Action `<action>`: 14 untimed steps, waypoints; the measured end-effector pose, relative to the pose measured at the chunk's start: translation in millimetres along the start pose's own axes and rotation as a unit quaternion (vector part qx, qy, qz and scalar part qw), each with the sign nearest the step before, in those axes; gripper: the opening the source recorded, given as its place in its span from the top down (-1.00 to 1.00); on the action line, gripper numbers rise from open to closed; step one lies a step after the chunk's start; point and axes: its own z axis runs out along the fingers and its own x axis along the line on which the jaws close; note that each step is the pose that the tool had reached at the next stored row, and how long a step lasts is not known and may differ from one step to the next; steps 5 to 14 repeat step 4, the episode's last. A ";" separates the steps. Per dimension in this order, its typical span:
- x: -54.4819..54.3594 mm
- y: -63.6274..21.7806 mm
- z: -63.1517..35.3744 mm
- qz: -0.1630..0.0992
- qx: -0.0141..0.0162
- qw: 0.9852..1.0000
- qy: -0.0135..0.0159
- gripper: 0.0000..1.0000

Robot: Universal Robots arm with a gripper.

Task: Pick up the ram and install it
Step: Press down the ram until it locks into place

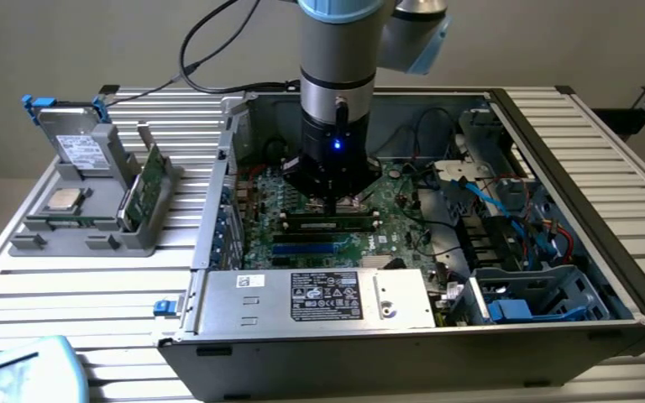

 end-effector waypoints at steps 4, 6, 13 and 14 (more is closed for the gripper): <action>0.0 0.0 0.0 0.000 0.000 1.000 0.000 0.79; 0.0 0.0 0.0 0.000 0.000 1.000 0.000 0.79; 0.0 0.0 0.0 0.000 0.000 1.000 0.000 0.79; 0.0 0.0 0.0 0.000 0.000 1.000 0.000 0.79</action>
